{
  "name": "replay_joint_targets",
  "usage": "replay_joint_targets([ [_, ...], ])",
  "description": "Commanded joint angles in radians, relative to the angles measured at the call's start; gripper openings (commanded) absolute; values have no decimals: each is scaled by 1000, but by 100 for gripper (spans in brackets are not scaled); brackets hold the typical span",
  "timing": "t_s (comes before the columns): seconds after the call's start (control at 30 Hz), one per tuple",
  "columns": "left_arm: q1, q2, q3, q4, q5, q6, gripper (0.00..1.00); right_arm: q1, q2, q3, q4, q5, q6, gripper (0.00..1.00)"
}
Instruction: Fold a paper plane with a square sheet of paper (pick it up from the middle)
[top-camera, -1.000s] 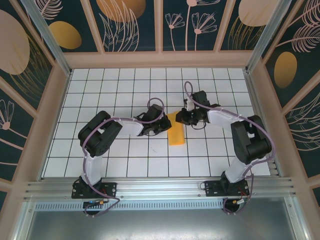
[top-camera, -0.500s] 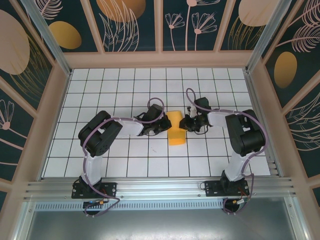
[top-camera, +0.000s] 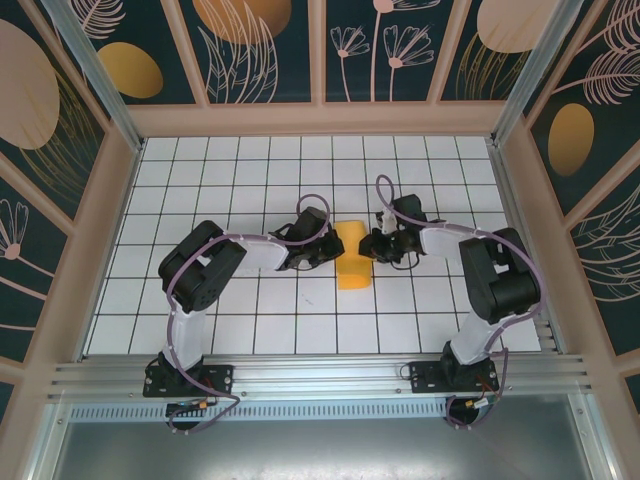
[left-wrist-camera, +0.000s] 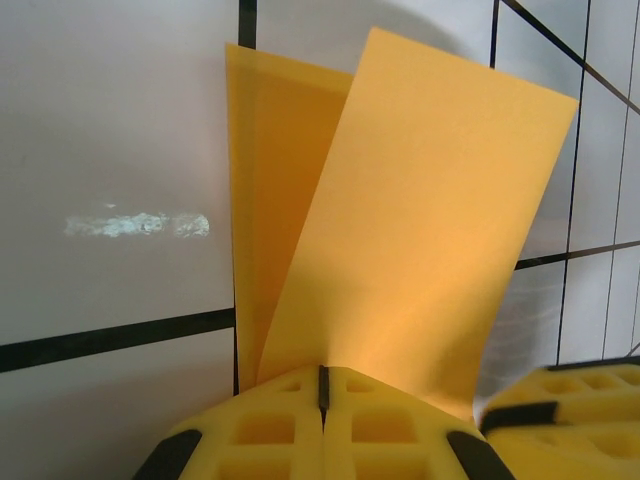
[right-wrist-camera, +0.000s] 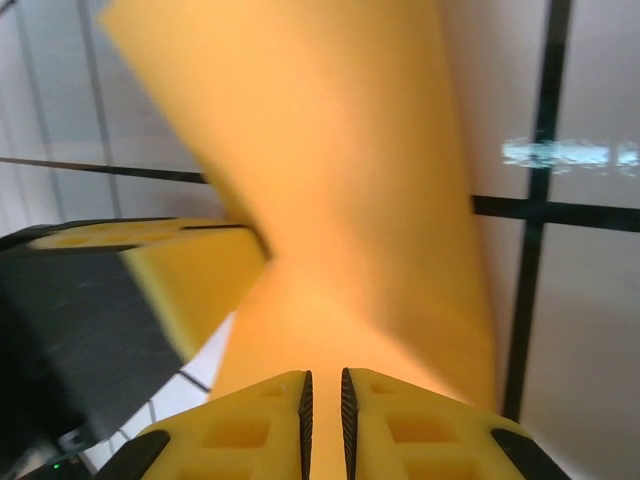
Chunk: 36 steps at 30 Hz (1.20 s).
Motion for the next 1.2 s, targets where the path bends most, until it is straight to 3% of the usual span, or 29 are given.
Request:
replay_joint_targets([
  [0.0,-4,50,-26,-83,-26,18,0,-6,-55,-25,5,-98,-10,20],
  [0.07,-4,43,-37,-79,-31,17,0,-1,-44,-31,17,-136,-12,20],
  [0.57,-5,60,-36,-60,-24,12,0,-13,95,-102,34,27,-15,20],
  [0.7,-5,61,-34,-61,-23,12,0,-14,45,-88,7,6,-22,21],
  [0.93,-4,64,-28,-65,-18,19,0,-7,-97,-122,29,-143,3,21],
  [1.17,-4,63,-32,-65,-17,17,0,-7,-54,-213,65,-132,12,20],
])
